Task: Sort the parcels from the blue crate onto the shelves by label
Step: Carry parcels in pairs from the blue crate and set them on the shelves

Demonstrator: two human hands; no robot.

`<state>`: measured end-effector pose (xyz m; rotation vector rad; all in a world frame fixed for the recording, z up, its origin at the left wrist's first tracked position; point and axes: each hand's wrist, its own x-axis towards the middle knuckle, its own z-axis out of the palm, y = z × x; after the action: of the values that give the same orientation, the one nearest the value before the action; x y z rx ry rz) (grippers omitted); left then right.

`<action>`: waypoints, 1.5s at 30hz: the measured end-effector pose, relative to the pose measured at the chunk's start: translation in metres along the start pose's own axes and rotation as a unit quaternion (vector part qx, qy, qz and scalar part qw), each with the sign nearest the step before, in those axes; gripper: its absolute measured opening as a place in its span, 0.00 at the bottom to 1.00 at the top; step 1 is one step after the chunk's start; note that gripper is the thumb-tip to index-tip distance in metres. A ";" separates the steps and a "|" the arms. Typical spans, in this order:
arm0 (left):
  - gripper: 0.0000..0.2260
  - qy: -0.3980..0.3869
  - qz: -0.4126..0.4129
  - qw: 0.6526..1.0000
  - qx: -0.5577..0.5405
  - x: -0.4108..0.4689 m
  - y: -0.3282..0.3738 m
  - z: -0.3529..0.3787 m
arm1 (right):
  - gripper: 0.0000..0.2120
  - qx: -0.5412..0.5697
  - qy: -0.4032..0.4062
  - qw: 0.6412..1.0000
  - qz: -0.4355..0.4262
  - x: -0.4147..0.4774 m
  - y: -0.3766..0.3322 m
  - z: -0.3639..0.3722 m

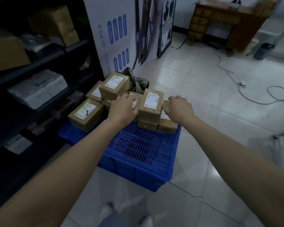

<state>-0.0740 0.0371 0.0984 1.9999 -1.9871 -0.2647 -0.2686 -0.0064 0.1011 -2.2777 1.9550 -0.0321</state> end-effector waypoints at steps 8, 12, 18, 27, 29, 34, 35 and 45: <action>0.18 -0.051 -0.030 0.998 -0.010 0.121 -0.079 0.058 | 0.24 0.083 -0.057 0.992 0.075 0.103 0.004 0.066; 0.16 -0.069 -0.040 0.997 -0.006 0.175 -0.122 0.080 | 0.26 0.144 -0.097 0.976 0.130 0.151 -0.003 0.106; 0.21 -0.089 -0.074 0.993 0.034 0.251 -0.180 0.108 | 0.33 0.219 -0.101 0.937 0.254 0.212 -0.002 0.158; 0.33 -0.103 -0.238 0.961 -0.099 0.330 -0.245 0.128 | 0.17 0.404 -0.125 0.843 0.334 0.262 0.012 0.196; 0.32 -0.105 -0.274 0.941 -0.170 0.344 -0.262 0.135 | 0.15 0.440 -0.121 0.815 0.358 0.268 0.014 0.199; 0.20 -0.096 -0.340 0.867 -0.350 0.370 -0.283 0.145 | 0.19 0.455 -0.145 0.779 0.407 0.280 0.020 0.204; 0.20 -0.106 -0.341 0.864 -0.356 0.373 -0.286 0.148 | 0.20 0.457 -0.148 0.775 0.411 0.282 0.021 0.204; 0.36 -0.185 -0.325 0.863 -0.340 0.375 -0.294 0.170 | 0.18 0.475 -0.157 0.774 0.388 0.295 0.023 0.202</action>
<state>0.1521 -0.3538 -0.1300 2.1051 -1.0246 -1.3730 -0.2235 -0.2813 -0.1236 -0.7244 1.8718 -0.4094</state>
